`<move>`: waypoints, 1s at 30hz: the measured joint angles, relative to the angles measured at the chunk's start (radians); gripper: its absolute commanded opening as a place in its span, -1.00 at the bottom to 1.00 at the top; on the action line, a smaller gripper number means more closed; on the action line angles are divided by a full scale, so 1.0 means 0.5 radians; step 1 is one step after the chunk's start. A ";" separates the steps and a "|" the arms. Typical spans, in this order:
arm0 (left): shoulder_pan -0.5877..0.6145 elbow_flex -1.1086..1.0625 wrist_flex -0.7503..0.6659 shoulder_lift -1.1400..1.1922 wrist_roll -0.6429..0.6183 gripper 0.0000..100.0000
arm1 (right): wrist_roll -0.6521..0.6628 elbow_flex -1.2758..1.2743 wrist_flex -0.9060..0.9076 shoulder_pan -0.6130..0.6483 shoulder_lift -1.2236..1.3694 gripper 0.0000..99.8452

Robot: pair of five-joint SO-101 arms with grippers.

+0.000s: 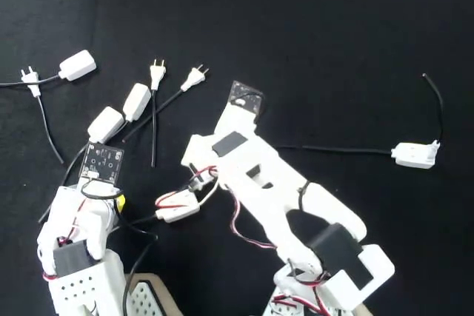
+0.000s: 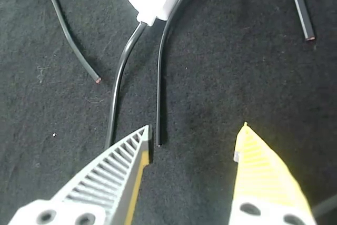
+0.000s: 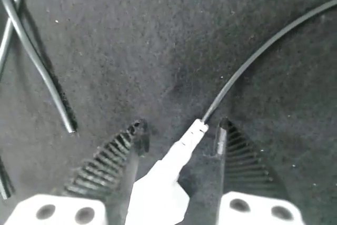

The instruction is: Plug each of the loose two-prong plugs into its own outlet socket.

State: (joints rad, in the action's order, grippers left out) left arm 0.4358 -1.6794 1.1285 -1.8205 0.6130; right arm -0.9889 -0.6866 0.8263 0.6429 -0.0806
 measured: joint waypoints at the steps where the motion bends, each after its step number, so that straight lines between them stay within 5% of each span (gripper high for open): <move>1: 0.000 0.000 0.000 0.000 0.000 -0.48 | 0.000 0.000 0.000 0.000 0.000 -0.80; 3: 0.000 0.000 0.000 0.000 0.000 -0.48 | 0.037 0.000 0.000 0.000 0.000 -0.95; 21: 0.000 0.000 0.000 0.000 0.000 -0.48 | 0.485 0.015 0.230 -0.123 0.000 -0.97; 30: -0.031 0.000 0.000 0.000 0.000 -0.48 | 0.377 0.233 0.393 -0.095 0.009 -0.60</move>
State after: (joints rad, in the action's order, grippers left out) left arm 0.4204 -1.6794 1.1285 -1.8205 0.6130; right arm -0.8002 -0.5700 1.0226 0.5953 -0.0760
